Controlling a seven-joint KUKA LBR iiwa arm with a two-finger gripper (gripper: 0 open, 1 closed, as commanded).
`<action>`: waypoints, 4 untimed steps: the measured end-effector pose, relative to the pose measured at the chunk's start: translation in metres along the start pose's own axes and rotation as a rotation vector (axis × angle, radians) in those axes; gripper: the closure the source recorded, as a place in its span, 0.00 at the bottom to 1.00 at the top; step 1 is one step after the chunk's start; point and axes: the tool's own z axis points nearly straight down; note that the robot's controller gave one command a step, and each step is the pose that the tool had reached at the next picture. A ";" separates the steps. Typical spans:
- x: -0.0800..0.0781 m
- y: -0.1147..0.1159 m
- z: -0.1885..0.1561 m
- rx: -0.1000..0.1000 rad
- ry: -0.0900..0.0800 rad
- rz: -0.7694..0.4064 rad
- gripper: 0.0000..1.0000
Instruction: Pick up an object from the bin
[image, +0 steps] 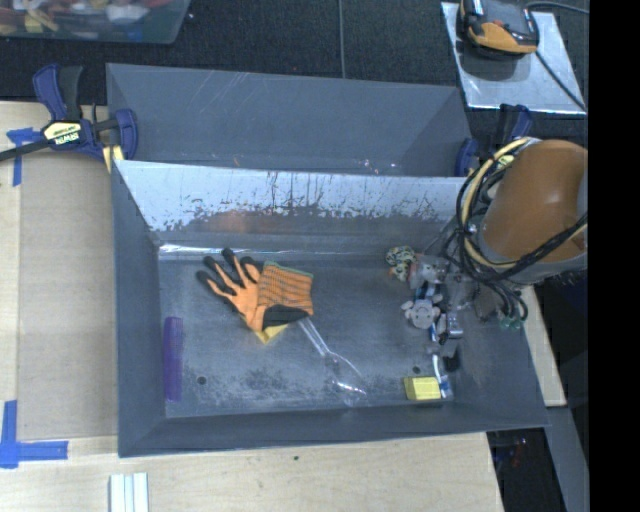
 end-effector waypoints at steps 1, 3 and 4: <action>-0.002 0.000 -0.005 0.001 -0.008 -0.003 0.00; 0.016 -0.021 0.025 0.004 -0.012 -0.513 0.00; -0.066 -0.020 0.026 0.003 -0.009 -0.431 0.00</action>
Offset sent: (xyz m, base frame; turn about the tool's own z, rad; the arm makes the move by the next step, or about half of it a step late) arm -0.0067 -0.0206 -0.0595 -0.5678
